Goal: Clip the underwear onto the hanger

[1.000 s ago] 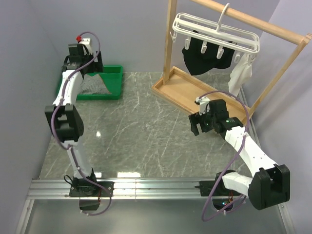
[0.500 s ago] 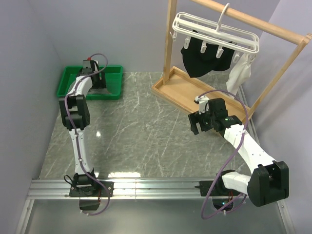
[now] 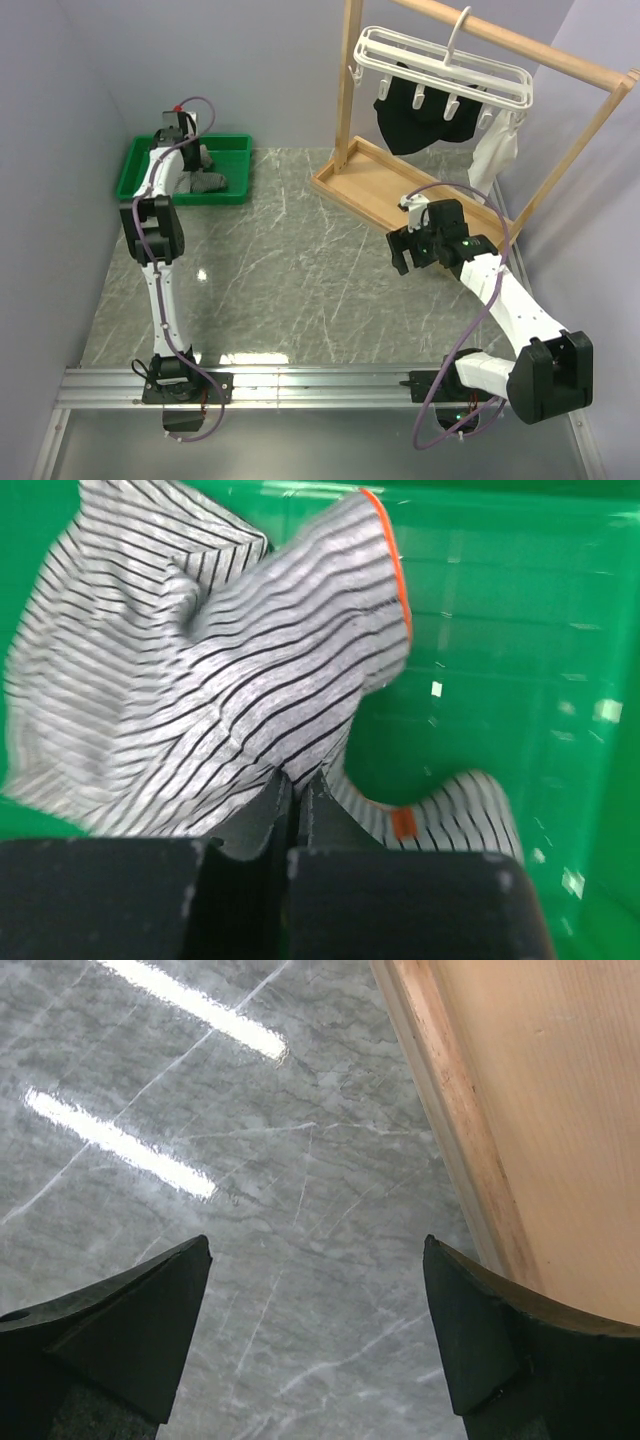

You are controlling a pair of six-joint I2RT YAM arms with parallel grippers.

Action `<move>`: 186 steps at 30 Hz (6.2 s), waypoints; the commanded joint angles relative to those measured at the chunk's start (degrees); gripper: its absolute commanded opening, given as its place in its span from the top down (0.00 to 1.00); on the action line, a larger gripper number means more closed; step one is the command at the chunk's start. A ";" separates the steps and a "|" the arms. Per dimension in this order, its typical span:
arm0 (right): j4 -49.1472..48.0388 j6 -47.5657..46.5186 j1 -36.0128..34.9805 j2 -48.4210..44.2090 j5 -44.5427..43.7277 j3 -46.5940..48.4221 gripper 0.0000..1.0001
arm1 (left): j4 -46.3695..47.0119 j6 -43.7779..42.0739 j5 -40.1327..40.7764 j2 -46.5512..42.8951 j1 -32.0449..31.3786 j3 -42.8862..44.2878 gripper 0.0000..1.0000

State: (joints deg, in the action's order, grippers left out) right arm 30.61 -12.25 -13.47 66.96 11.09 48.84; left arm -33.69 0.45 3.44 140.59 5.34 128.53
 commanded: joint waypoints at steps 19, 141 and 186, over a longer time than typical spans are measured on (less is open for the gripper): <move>8.14 -2.60 1.17 6.34 11.14 15.85 0.09 | -11.83 -22.12 -45.70 -56.71 -4.90 -28.39 1.00; -24.10 11.18 -14.64 13.81 21.60 5.13 0.32 | 3.54 -46.25 -44.93 -70.29 -24.15 -48.12 1.00; -32.98 22.10 -26.60 39.20 6.58 18.92 0.36 | -0.50 31.54 -14.95 -38.47 -16.86 -28.95 1.00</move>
State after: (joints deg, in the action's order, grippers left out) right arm 1.89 9.02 -39.88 103.55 19.20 63.66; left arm -38.09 30.09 -6.92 103.09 -11.35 99.24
